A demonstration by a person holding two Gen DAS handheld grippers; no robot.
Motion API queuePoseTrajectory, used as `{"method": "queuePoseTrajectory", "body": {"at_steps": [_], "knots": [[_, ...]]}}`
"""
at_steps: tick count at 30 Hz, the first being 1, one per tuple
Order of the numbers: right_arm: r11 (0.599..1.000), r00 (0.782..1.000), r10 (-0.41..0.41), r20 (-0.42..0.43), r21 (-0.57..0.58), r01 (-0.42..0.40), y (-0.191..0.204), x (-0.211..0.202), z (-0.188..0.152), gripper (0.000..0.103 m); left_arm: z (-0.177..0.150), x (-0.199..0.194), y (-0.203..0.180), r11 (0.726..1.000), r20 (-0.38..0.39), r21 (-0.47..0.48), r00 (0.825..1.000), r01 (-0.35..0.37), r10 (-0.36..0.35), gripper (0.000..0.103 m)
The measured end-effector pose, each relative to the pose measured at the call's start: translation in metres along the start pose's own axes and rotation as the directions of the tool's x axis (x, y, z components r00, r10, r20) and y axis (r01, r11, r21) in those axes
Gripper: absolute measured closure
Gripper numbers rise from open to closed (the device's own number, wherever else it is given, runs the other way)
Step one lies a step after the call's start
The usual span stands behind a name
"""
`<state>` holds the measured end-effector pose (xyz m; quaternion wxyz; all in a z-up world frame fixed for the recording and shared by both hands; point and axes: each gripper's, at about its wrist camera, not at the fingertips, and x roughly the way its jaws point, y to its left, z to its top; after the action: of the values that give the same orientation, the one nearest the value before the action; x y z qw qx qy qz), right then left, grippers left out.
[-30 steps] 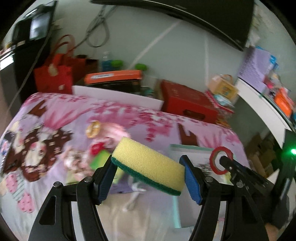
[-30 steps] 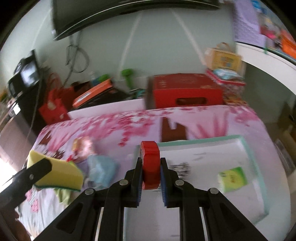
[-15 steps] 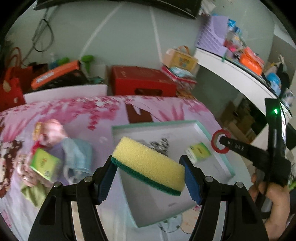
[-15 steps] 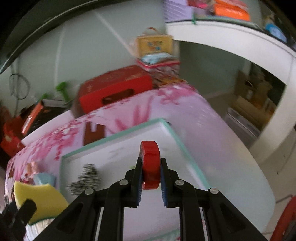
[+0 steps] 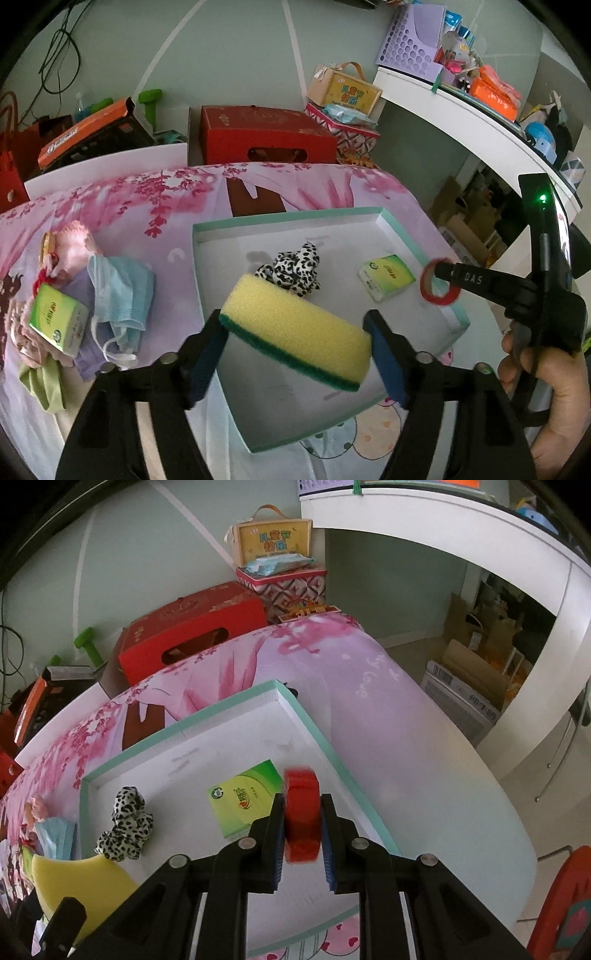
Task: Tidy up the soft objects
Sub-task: 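Carry the sponge and red tape roll over the tray and release both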
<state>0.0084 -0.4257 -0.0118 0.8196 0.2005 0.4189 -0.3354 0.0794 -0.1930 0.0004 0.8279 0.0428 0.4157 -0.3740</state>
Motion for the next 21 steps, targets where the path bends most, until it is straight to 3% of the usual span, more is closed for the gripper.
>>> {"method": "queuePoseTrajectory", "body": {"at_steps": [2,4,5,6,11,14,16,21], "knots": [[1.0,1.0,0.006,0.002,0.001,-0.006,0.0,-0.001,0.0,0.076,0.001,-0.002,0.0,1.0,0.003,0.002,1.0,0.006,-0.006,0.023],[1.0,1.0,0.005,0.002,0.004,-0.005,0.001,-0.001,0.0,0.035,0.002,-0.004,0.001,1.0,0.009,0.003,1.0,0.011,-0.011,0.021],[1.0,1.0,0.002,0.004,0.006,-0.002,0.001,-0.002,0.001,0.03,0.002,-0.005,0.001,1.0,0.016,0.005,1.0,0.007,-0.007,0.014],[1.0,1.0,0.002,0.009,0.008,-0.002,0.002,-0.003,0.001,0.029,0.002,-0.007,0.001,1.0,0.024,0.006,1.0,0.003,-0.003,0.009],[1.0,1.0,0.008,0.001,0.004,-0.008,0.004,-0.001,0.001,0.026,0.005,-0.011,0.008,0.999,0.056,-0.012,0.998,-0.032,0.033,0.007],[1.0,1.0,-0.003,-0.016,-0.005,0.003,0.006,0.003,0.0,0.016,0.007,-0.013,0.018,0.996,0.07,-0.04,0.994,-0.077,0.08,0.0],[1.0,1.0,-0.004,-0.017,-0.003,0.004,0.006,0.004,0.0,0.004,0.008,-0.015,0.027,0.992,0.08,-0.071,0.991,-0.103,0.108,0.0],[1.0,1.0,0.007,-0.016,0.006,-0.007,0.007,0.006,-0.001,0.0,0.011,-0.015,0.05,0.979,0.076,-0.142,0.985,-0.146,0.158,0.0]]}}
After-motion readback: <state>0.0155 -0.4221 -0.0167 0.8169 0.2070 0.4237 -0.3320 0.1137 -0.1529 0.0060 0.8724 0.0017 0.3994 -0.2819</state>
